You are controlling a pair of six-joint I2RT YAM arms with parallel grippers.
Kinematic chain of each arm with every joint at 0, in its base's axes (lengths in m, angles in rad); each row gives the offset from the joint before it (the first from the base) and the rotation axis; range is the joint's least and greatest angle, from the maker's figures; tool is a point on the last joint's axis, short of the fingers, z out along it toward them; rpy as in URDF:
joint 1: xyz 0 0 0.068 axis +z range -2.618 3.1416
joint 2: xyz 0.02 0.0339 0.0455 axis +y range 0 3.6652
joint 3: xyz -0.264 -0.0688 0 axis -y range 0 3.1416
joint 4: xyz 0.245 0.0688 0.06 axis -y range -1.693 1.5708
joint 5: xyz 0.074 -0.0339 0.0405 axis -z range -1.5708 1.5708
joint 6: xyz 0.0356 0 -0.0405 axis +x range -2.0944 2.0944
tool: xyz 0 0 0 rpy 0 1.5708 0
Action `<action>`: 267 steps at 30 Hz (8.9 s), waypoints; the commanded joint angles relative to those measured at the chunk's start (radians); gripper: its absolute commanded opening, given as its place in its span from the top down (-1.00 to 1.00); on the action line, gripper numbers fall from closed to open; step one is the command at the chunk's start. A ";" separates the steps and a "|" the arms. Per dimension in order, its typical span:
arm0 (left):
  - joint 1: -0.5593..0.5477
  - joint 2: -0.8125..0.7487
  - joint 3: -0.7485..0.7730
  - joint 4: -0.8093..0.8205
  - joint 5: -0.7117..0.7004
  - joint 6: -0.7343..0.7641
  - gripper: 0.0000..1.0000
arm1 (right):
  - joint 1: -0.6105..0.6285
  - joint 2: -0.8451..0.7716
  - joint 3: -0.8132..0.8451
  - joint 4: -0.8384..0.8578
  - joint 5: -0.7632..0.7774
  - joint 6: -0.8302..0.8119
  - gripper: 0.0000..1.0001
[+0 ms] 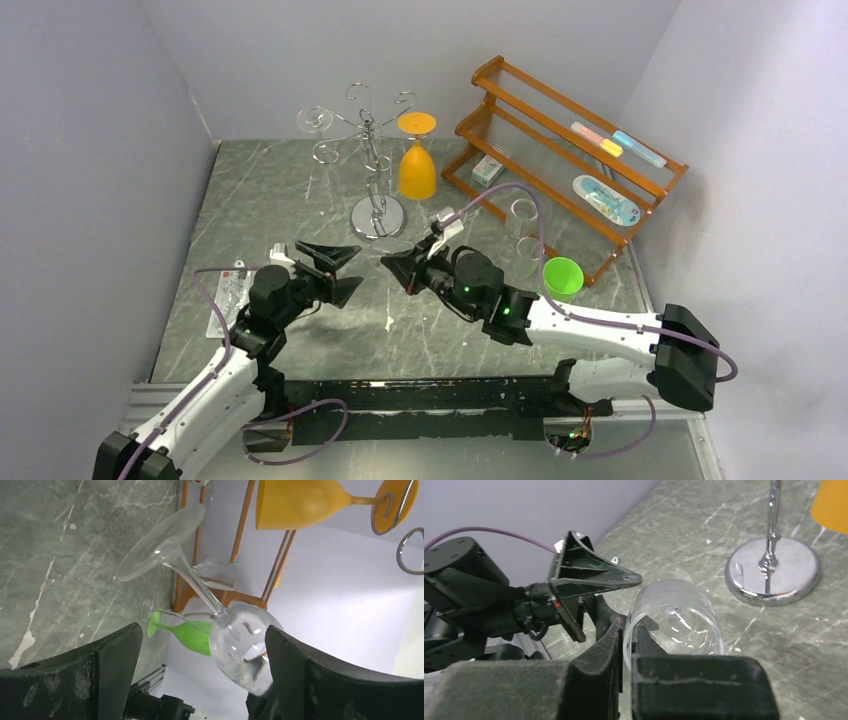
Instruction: Place the wine glass upside down on the wine glass rack
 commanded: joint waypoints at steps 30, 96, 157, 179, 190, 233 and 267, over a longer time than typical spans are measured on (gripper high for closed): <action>-0.030 0.020 -0.018 0.196 -0.092 -0.305 0.28 | 0.089 0.052 -0.091 0.362 -0.136 -0.125 1.00; -0.030 -0.071 0.415 0.130 0.470 1.475 0.90 | -0.148 0.111 0.636 -0.535 -0.455 0.466 -0.25; -0.029 0.090 0.240 0.425 0.414 1.547 0.90 | -0.301 -0.034 0.508 -0.514 -0.331 0.672 -0.86; 0.088 0.444 0.409 0.577 0.248 1.517 0.90 | -0.302 -0.270 0.313 -0.377 -0.206 0.609 -0.81; 0.093 0.534 0.458 0.693 0.306 1.554 0.90 | -0.302 -0.253 0.314 -0.363 -0.237 0.604 -0.78; 0.093 0.614 0.469 0.752 0.057 1.568 0.90 | -0.298 -0.273 0.261 -0.330 -0.256 0.640 -0.67; 0.093 0.648 0.503 0.725 -0.193 1.531 0.90 | -0.297 -0.281 0.252 -0.324 -0.255 0.639 -0.64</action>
